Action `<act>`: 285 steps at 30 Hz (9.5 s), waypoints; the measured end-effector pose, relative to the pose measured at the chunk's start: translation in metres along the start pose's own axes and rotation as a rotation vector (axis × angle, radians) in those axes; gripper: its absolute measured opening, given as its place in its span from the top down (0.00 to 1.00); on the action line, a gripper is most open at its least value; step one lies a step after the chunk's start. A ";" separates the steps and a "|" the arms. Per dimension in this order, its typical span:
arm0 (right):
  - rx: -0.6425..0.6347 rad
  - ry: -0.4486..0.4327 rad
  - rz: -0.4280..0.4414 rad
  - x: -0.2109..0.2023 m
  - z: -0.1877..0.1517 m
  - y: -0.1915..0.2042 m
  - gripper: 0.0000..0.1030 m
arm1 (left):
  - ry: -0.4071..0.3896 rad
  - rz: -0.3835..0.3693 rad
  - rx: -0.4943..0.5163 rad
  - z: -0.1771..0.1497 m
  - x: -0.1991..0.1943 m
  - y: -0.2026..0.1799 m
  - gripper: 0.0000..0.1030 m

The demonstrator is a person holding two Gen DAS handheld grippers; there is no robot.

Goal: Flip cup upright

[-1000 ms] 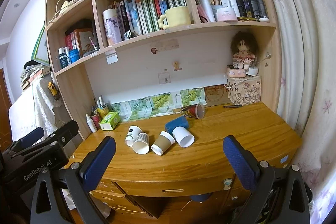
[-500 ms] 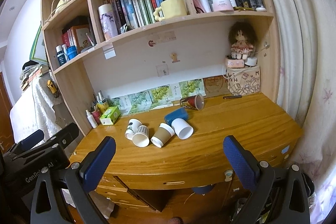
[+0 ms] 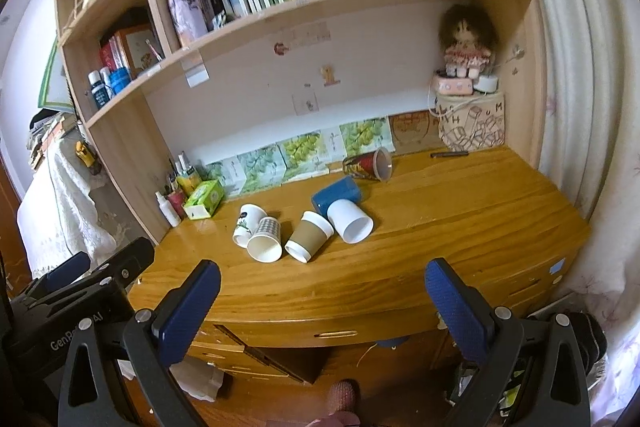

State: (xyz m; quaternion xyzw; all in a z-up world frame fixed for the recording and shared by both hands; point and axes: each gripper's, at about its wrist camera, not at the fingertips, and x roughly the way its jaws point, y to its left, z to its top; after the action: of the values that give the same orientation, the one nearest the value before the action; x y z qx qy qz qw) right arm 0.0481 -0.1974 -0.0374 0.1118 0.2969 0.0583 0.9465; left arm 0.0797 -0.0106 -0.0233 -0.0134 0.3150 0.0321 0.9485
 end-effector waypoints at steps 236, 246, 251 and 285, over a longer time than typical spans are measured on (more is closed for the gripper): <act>-0.240 0.409 0.036 0.246 -0.023 -0.025 0.03 | 0.178 -0.674 0.899 0.038 0.203 -0.081 0.26; -0.250 0.382 0.067 0.262 -0.021 -0.024 0.03 | 0.314 -0.549 0.373 0.031 0.215 -0.041 0.26; -0.251 0.376 0.085 0.274 -0.022 -0.018 0.03 | 0.368 -0.510 0.145 0.021 0.216 -0.020 0.26; -0.278 0.440 0.053 0.331 -0.027 -0.022 0.28 | 0.491 -0.424 -0.044 -0.022 0.222 0.006 0.26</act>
State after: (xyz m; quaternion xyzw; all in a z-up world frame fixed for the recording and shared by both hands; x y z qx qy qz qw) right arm 0.3041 -0.1548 -0.2464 -0.0271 0.4818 0.1463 0.8636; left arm 0.2432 0.0061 -0.1738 -0.1068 0.5236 -0.1638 0.8292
